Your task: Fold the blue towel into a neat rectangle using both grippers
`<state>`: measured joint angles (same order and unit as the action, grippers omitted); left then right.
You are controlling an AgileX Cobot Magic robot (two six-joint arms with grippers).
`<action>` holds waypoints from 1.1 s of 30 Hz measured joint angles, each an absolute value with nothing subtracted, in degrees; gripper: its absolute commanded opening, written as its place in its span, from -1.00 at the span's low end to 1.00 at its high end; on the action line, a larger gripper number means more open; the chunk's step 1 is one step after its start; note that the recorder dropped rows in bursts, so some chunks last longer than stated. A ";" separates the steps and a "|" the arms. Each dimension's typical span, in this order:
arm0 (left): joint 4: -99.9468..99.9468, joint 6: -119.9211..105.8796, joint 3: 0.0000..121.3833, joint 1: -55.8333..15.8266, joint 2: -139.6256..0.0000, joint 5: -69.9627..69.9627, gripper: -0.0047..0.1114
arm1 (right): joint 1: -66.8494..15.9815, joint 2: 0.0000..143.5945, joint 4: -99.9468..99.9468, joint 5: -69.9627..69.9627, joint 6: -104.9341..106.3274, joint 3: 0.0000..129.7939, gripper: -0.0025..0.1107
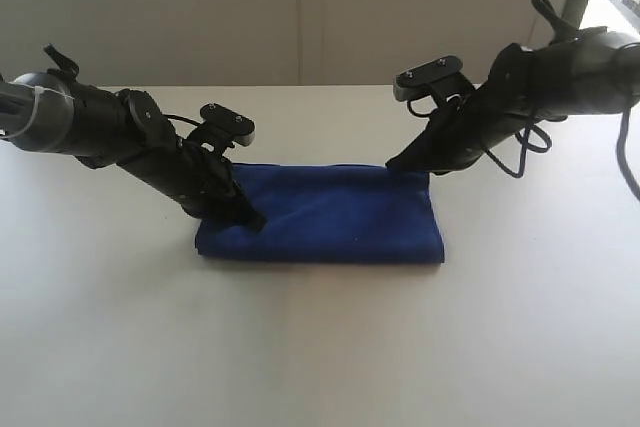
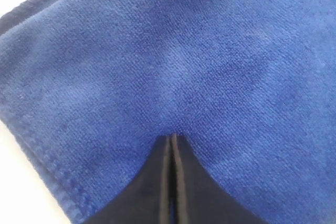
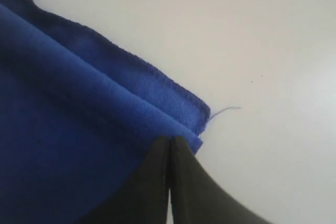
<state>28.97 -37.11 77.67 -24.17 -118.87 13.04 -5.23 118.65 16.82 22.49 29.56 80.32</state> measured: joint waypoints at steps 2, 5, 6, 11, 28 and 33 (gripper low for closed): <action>28.97 -37.11 77.67 -24.17 -118.87 13.04 -0.92 | -5.23 119.55 16.82 20.91 29.56 80.35 -0.96; 28.97 -37.11 77.67 -24.17 -118.87 13.04 -0.92 | -5.23 120.30 16.82 19.36 29.56 80.35 -0.96; 28.97 -37.11 77.67 -24.17 -118.87 13.04 -0.92 | -5.23 120.57 16.82 18.99 29.56 80.35 -0.96; 28.97 -37.11 77.67 -24.17 -118.87 13.04 -0.92 | -5.23 121.81 16.82 17.45 29.56 80.98 -0.96; 28.97 -37.11 77.67 -24.17 -118.87 13.04 -0.92 | -5.23 121.91 16.82 21.39 32.56 88.04 -0.96; 28.97 -37.11 77.67 -24.17 -118.87 13.04 -0.92 | -5.23 120.27 17.04 32.27 32.56 91.16 -0.96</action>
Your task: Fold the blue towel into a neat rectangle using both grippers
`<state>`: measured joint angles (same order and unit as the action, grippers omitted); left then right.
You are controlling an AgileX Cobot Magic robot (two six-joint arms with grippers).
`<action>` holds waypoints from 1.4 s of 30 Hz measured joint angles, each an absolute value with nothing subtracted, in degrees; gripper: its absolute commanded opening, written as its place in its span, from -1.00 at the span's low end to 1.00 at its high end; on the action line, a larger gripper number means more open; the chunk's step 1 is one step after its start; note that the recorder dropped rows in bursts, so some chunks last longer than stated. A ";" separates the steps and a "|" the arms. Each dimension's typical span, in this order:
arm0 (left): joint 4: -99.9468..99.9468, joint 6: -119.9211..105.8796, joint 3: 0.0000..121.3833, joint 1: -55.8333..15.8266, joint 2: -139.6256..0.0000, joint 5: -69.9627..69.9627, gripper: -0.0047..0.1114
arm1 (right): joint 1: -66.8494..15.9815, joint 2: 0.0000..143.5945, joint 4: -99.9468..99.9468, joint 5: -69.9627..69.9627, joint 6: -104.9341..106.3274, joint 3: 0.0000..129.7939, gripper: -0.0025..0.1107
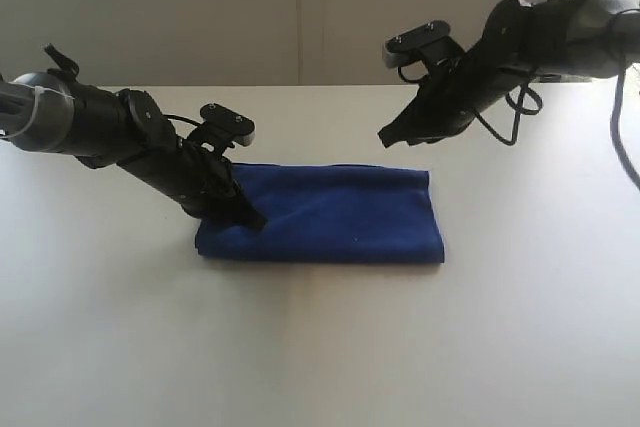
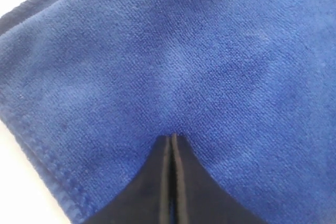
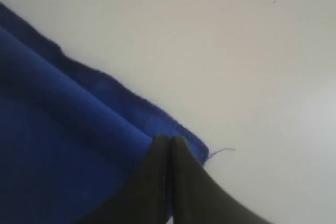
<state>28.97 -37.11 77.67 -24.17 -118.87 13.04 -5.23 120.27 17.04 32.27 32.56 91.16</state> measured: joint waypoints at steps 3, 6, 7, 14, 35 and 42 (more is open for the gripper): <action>28.97 -37.11 77.67 -24.17 -118.87 13.04 -0.92 | -5.23 121.99 17.04 34.74 32.28 91.16 -0.96; 28.97 -37.11 77.67 -24.17 -118.87 13.04 -0.92 | -5.23 123.84 17.04 35.51 32.00 91.16 -0.96; 28.97 -37.11 77.67 -24.17 -118.87 13.04 -0.92 | -5.23 124.46 17.04 35.63 31.88 91.16 -0.96; 28.97 -36.97 77.67 -24.17 -118.87 13.04 -0.92 | -5.23 125.94 17.04 32.54 31.88 91.16 -0.96; 28.97 -36.97 77.67 -24.17 -118.87 13.04 -0.92 | -5.23 129.14 10.12 23.41 31.99 91.30 -0.96; 28.97 -36.97 77.67 -24.17 -118.87 13.04 -0.92 | -5.23 125.07 11.23 28.62 31.99 91.30 -0.96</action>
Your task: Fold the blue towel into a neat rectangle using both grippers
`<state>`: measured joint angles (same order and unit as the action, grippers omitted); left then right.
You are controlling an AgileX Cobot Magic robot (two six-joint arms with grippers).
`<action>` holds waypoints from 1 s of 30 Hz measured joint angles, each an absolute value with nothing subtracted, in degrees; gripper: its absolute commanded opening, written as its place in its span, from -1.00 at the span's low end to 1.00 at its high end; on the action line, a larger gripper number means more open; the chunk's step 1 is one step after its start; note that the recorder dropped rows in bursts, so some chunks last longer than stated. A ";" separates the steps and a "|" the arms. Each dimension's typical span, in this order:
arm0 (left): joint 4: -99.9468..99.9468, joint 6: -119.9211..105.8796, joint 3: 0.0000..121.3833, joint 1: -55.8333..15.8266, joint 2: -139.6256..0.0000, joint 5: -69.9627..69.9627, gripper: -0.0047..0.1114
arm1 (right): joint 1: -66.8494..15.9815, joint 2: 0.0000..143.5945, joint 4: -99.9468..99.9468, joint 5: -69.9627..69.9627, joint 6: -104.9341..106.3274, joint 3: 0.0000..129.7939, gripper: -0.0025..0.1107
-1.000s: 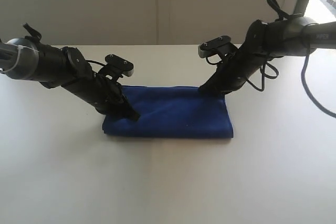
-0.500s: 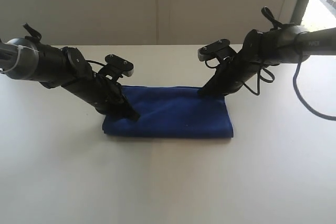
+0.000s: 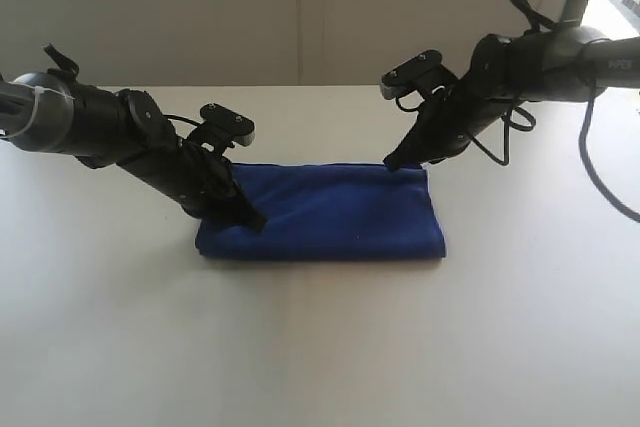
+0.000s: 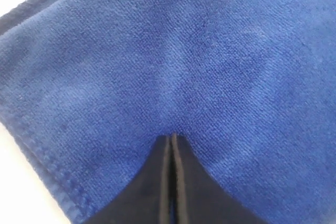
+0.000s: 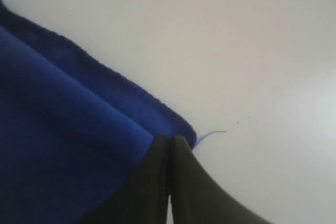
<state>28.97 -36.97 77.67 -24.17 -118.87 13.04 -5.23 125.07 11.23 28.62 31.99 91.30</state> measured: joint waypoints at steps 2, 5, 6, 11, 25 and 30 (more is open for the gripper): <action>28.97 -36.97 77.67 -24.17 -118.87 13.04 -0.92 | -5.23 124.51 11.91 31.38 32.49 91.30 -0.96; 28.97 -36.97 77.67 -24.17 -118.87 13.04 -0.92 | -5.23 125.37 12.04 32.76 32.72 91.30 -0.96; 28.97 -36.97 77.67 -24.17 -118.87 13.04 -0.92 | -5.23 125.65 12.04 32.76 32.72 91.30 -0.96; 28.97 -36.97 77.67 -24.17 -118.87 13.14 -0.92 | -5.23 127.53 12.04 31.53 32.72 91.30 -0.96; 28.97 -36.97 77.67 -24.17 -118.87 13.14 -0.92 | -5.23 127.65 11.05 27.53 32.72 91.30 -0.96; 28.97 -36.97 77.67 -24.17 -118.87 13.24 -0.92 | -5.23 127.65 10.45 27.16 32.72 91.30 -0.96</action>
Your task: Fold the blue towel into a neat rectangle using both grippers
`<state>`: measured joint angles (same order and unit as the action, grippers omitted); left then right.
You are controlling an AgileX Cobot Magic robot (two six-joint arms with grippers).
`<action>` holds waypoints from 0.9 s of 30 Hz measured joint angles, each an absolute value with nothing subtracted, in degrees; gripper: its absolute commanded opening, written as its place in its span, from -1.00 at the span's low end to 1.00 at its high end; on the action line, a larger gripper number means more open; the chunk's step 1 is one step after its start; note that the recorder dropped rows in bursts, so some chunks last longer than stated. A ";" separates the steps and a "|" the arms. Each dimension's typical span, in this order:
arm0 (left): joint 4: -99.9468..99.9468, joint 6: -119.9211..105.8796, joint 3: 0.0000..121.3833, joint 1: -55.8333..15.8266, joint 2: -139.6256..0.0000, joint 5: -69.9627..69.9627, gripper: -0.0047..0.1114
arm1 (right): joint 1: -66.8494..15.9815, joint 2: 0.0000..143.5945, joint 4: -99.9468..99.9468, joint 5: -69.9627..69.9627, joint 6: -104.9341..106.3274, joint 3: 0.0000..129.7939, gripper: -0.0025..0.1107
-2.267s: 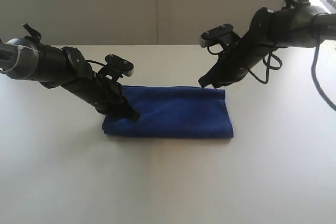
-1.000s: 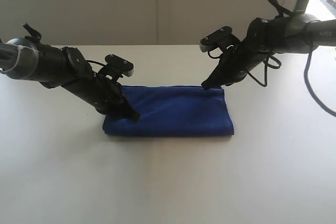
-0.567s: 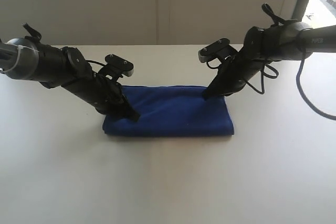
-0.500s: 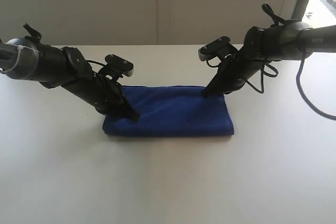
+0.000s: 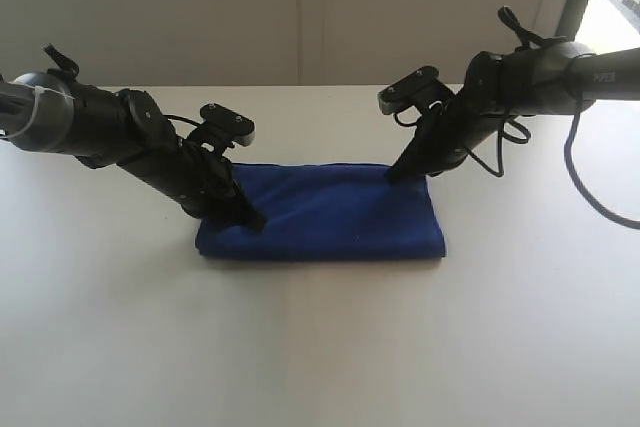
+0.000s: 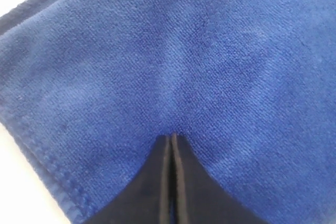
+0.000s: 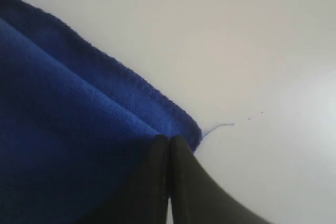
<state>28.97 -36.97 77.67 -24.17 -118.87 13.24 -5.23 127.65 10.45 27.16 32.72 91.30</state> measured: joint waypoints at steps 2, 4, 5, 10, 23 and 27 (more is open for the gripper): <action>28.97 -36.97 77.67 -24.17 -118.75 13.24 -0.92 | -5.23 127.65 10.45 27.16 32.72 91.30 -0.96; 28.71 -36.97 77.67 -24.17 -118.51 13.35 -0.92 | -5.23 126.78 10.36 27.39 32.72 91.30 -0.96; 28.40 -37.07 77.67 -24.17 -118.16 13.69 -0.92 | -5.23 125.93 10.24 27.50 32.72 91.30 -0.96; 26.00 -37.07 78.29 -24.17 -114.31 14.82 -0.92 | -5.23 118.41 10.24 27.76 32.72 91.30 -0.96; 24.41 -35.46 76.77 -21.61 -91.80 14.61 -0.92 | -4.85 97.10 10.35 33.11 31.68 84.13 -0.96; 24.19 -33.96 71.03 -15.34 -79.82 14.89 -0.92 | -2.85 86.19 10.35 30.53 31.03 73.78 -0.96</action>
<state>24.19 -33.96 71.03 -15.34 -79.82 14.89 -2.85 86.19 10.35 30.53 31.03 73.78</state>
